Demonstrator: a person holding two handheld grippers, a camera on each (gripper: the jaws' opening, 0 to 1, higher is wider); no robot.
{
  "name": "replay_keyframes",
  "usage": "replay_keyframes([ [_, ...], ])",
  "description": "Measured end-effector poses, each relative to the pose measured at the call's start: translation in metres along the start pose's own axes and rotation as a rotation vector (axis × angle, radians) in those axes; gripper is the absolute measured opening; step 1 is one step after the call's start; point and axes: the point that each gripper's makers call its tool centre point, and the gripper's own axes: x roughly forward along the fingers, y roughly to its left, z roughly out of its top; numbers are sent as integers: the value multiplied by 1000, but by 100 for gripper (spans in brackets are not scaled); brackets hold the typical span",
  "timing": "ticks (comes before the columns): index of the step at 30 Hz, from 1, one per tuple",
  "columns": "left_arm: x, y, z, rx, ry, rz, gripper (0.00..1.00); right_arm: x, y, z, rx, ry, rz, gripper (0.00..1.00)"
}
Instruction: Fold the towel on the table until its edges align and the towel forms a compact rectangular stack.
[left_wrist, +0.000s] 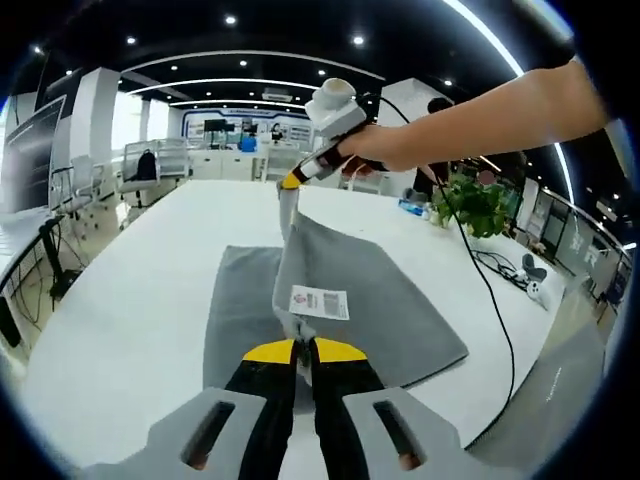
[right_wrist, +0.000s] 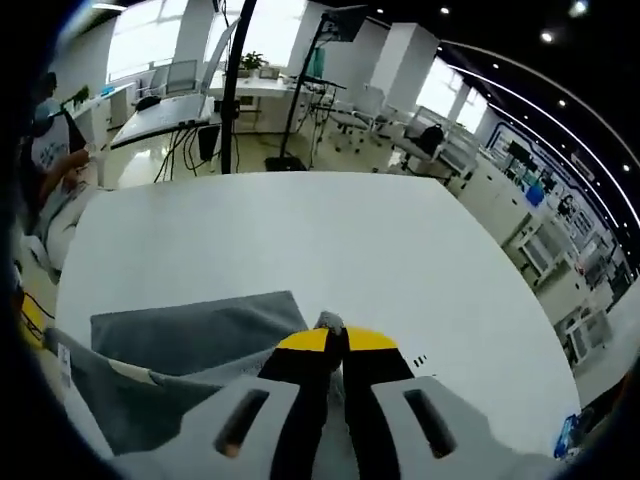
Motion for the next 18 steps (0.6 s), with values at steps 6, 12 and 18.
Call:
replay_keyframes([
  [6, 0, 12, -7, -23, 8, 19, 5, 13, 13, 3, -7, 2, 19, 2],
  [12, 7, 26, -31, -31, 49, 40, 5, 34, 29, -5, -15, 29, 45, 2],
  [18, 12, 38, -46, -54, 77, 57, 5, 61, 32, -12, 14, 49, 51, 2],
])
